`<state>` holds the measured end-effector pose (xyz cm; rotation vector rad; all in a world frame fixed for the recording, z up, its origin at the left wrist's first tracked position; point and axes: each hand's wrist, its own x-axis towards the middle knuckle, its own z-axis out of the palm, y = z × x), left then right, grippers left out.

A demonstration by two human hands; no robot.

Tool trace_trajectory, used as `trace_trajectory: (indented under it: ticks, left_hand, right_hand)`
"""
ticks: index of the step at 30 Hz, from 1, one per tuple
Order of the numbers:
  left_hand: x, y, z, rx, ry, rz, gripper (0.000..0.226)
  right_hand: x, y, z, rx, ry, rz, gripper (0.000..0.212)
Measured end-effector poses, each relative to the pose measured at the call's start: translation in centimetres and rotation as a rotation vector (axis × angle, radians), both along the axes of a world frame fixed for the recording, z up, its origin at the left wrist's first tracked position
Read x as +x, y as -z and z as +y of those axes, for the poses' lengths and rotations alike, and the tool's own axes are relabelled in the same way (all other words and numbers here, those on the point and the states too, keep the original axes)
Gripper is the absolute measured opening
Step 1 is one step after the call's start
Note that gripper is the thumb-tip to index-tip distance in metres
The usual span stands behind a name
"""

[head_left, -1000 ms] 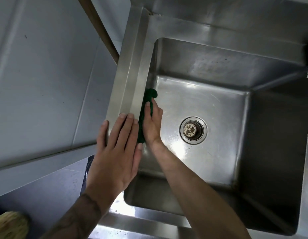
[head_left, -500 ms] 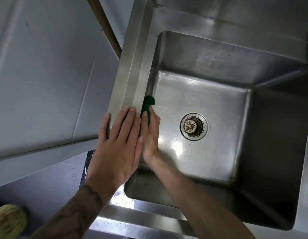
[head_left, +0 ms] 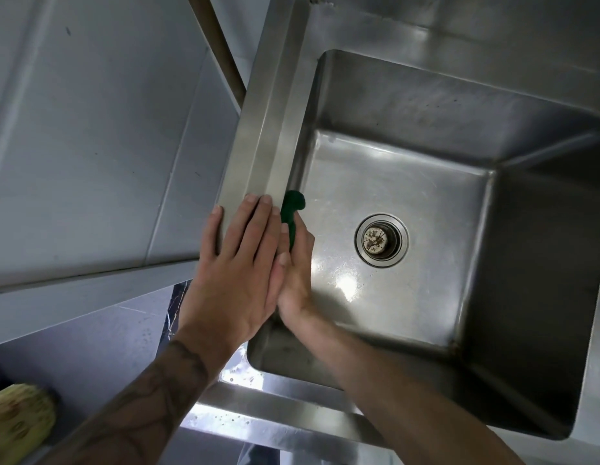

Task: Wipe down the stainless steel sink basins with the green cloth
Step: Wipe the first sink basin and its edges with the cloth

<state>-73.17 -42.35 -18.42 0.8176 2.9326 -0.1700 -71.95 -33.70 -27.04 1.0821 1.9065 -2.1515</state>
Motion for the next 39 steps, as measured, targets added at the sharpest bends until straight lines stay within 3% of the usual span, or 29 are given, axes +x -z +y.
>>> trace_trajectory:
  ticks: [4,8,11,16,20,24,29,30,32,39]
  left_hand:
    - [0.0,0.1,0.1,-0.01,-0.007,-0.006,0.063]
    - [0.0,0.1,0.0,0.006,-0.001,0.015,0.062]
    - [-0.1,0.2,0.0,0.018,0.0,0.018,0.062]
    - [0.1,0.3,0.1,0.0,-0.005,0.014,0.062]
    - [0.1,0.5,0.1,0.0,-0.011,0.02,0.061]
    - [0.0,0.4,0.1,0.04,-0.01,0.021,0.062]
    - [0.1,0.4,0.0,-0.003,0.011,0.029,0.061]
    - [0.1,0.5,-0.1,-0.006,0.016,0.027,0.061]
    - [0.1,0.6,-0.2,-0.003,0.016,0.018,0.061]
    - [0.1,0.6,0.0,0.051,-0.004,0.038,0.063]
  right_hand:
    - [1.7,-0.5,-0.3,-0.017,-0.032,0.135,0.053]
    - [-0.1,5.8,-0.7,0.017,-0.037,-0.057,0.073]
    - [-0.4,6.0,-0.5,-0.002,-0.003,-0.125,0.062]
    - [3.2,0.0,-0.2,-0.175,-0.1,0.006,0.037]
    - [2.7,0.3,-0.3,-0.138,-0.062,0.081,0.031]
    - [0.8,3.5,-0.6,-0.069,-0.03,-0.115,0.026]
    - [3.0,-1.7,-0.3,-0.233,-0.082,0.022,0.026]
    - [3.6,-2.4,-0.2,-0.232,-0.108,0.058,0.026]
    - [3.8,-2.0,0.0,-0.018,-0.175,0.091,0.029]
    - [2.4,6.0,-0.1,-0.009,-0.189,-0.077,0.031]
